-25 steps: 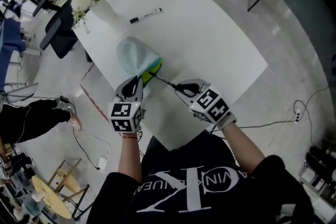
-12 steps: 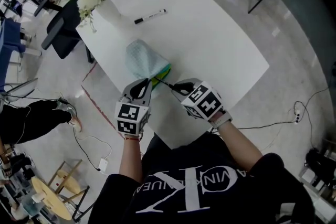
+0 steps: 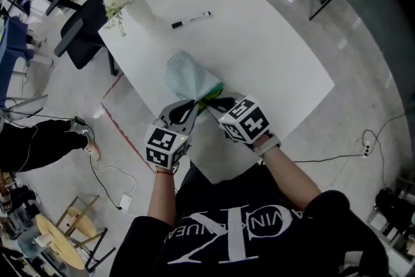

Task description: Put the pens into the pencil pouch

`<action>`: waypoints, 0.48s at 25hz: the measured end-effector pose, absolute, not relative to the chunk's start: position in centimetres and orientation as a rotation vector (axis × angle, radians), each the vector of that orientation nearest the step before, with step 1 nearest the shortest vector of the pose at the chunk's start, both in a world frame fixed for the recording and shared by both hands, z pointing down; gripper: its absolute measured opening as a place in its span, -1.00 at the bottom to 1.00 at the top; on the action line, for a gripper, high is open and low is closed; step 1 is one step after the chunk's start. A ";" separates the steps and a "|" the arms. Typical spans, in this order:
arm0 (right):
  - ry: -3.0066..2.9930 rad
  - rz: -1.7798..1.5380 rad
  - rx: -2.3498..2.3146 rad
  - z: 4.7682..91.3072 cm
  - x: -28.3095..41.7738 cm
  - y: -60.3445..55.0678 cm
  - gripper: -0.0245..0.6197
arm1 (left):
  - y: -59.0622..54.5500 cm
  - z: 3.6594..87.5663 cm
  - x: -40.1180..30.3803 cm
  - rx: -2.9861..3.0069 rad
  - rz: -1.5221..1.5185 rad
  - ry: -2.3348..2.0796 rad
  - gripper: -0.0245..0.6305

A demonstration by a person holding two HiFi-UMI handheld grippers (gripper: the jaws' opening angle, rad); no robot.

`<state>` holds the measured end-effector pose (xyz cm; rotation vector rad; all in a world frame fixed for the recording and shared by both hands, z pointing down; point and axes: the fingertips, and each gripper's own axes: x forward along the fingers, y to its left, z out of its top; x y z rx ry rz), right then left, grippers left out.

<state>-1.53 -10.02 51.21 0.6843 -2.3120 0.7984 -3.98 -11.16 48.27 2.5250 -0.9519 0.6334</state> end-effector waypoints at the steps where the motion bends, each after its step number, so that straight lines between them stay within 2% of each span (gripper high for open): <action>1: -2.315 0.802 0.687 51.1 -1.7 -10.1 -0.71 | -11.0 48.2 -3.9 2.529 0.628 -0.943 -0.85; 12: -2.346 0.824 0.722 50.5 -2.8 -10.6 -0.70 | -10.6 47.2 -3.8 2.506 0.470 -0.910 -0.85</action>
